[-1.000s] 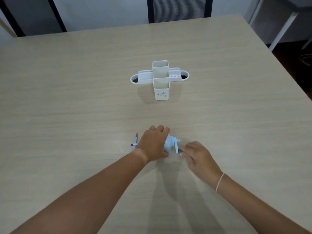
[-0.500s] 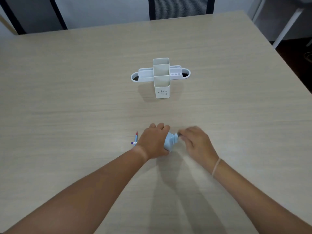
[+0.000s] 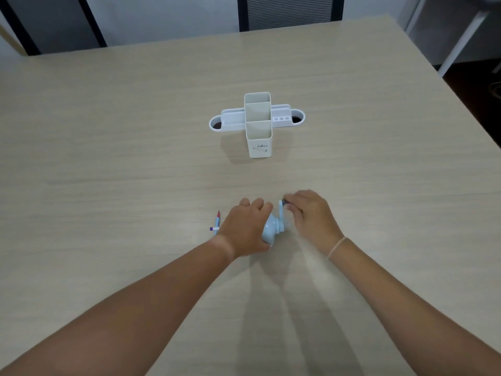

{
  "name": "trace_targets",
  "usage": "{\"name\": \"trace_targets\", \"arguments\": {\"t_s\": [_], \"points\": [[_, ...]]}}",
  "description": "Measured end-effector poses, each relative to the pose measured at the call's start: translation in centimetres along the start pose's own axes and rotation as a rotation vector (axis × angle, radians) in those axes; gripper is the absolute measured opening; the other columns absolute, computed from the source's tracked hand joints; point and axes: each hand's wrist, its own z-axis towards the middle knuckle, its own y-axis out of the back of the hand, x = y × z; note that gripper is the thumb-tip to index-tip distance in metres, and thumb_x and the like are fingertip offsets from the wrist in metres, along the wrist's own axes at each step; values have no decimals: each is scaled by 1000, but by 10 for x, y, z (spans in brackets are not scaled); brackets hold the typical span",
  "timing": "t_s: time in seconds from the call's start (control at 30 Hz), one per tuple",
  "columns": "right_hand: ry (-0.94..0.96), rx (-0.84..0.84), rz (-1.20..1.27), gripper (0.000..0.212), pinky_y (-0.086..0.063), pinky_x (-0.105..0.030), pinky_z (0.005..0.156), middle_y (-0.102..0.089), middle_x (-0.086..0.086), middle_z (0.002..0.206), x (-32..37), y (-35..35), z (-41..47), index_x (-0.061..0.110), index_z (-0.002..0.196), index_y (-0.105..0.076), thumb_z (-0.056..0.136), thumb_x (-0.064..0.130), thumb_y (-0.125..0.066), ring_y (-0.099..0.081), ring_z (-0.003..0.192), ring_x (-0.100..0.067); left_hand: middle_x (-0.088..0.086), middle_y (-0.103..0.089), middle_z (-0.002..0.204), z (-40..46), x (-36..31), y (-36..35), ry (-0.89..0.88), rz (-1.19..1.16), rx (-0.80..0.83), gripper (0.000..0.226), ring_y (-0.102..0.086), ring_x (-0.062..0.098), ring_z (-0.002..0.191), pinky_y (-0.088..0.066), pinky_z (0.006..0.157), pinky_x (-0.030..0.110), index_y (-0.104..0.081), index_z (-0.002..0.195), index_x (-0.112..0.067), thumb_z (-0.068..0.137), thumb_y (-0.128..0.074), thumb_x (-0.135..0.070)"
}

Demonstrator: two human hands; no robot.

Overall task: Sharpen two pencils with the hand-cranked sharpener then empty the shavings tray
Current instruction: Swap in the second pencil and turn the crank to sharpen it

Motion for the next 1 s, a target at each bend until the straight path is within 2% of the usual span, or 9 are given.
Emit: {"name": "trace_targets", "arguments": {"t_s": [0.13,0.27,0.4,0.53,0.63,0.73,0.83,0.9,1.0], "points": [[-104,215,-50,20,-42,-34,65,-63,-24,72,-18,-29,-20,-4,72,-64,83,3,-48,-56,75,-32,5,-52,108,0,0,0,14,-9,2,55,-35,22,84,-42,76,36,-46,110,-13,67,-71,-36],[44,126,96,29,-35,-19,64,-59,-9,62,-4,-14,-72,5,73,-66,82,21,-43,-41,67,-13,5,-52,111,0,1,0,13,-22,11,57,-46,27,95,-40,74,34,-45,114,-13,68,-70,-36],[140,-13,57,31,-36,-18,68,-62,-12,65,-4,-2,-49,2,83,-69,83,21,-44,-42,70,-14,5,-52,111,3,3,5,47,-57,5,58,-46,28,97,-45,73,36,-45,113,-12,68,-71,-37],[146,-21,71,30,-35,-16,69,-64,-11,67,2,-1,-58,4,87,-68,84,19,-44,-42,71,-14,4,-52,109,2,3,1,24,-5,-8,55,-39,22,87,-35,68,30,-45,111,-13,68,-70,-38],[111,-85,79,29,-35,-21,69,-65,-15,67,12,5,-30,0,82,-67,83,16,-43,-48,72,-17,4,-53,109,2,4,0,18,-16,-4,56,-40,22,87,-42,74,34,-46,110,-13,68,-71,-39],[-43,41,19,21,-39,-30,69,-65,-22,73,-1,-6,14,-3,82,-67,84,6,-49,-57,76,-31,4,-53,108,3,4,-1,14,-2,-5,57,-37,20,84,-47,81,38,-46,110,-13,66,-72,-40],[-77,175,-46,30,-36,-36,61,-61,-24,65,-17,-30,-9,-3,69,-65,76,12,-41,-58,67,-36,3,-53,107,3,5,-2,26,-7,-13,58,-35,19,84,-48,82,41,-47,109,-14,64,-73,-39],[-25,171,25,32,-35,-29,57,-60,-17,59,-10,-26,-51,1,64,-63,79,18,-40,-53,62,-28,3,-53,108,2,6,-3,21,-13,-18,58,-34,19,84,-47,81,39,-47,110,-14,64,-73,-38],[86,19,119,28,-33,-18,65,-59,-9,62,10,-3,-68,3,80,-67,83,19,-44,-42,68,-15,2,-52,109,0,4,-4,7,2,-19,57,-34,18,84,-40,70,33,-47,111,-15,65,-72,-37]]}}
